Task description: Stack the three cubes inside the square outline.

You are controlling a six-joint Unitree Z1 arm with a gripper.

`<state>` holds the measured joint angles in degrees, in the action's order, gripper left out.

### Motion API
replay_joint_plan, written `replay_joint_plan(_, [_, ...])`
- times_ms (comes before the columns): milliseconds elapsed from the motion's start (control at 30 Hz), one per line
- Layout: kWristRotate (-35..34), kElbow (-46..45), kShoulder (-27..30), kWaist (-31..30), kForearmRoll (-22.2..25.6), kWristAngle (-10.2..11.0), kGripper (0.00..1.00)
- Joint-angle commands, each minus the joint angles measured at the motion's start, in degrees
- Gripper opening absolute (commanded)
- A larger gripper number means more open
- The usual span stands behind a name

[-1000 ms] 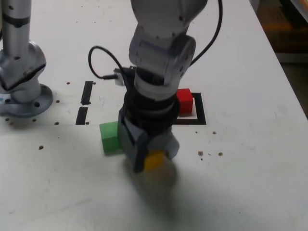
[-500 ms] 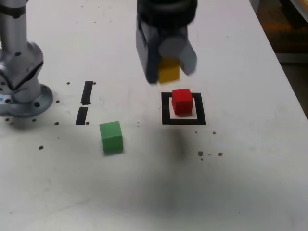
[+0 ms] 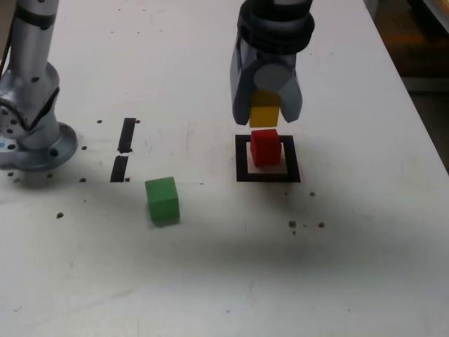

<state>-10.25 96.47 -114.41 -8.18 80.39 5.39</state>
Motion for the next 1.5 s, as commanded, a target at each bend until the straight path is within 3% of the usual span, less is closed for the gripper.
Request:
replay_joint_plan(0, [0.02, -0.12, -0.29, 0.01, -0.42, -0.28, 0.18])
replay_joint_plan(400, [-1.37, -5.3, -1.22, 0.58, -7.27, -1.09, 0.18])
replay_joint_plan(1033, [-2.4, -8.32, -1.08, 1.59, -11.09, 0.06, 0.25])
replay_joint_plan(1167, [-2.4, -8.32, -1.08, 1.59, -11.04, 0.01, 0.37])
replay_joint_plan(1367, [-2.4, -8.31, -0.81, 1.59, -10.98, -0.25, 0.82])
replay_joint_plan(1467, [-2.4, -8.27, -0.34, 1.59, -10.74, -0.22, 0.95])
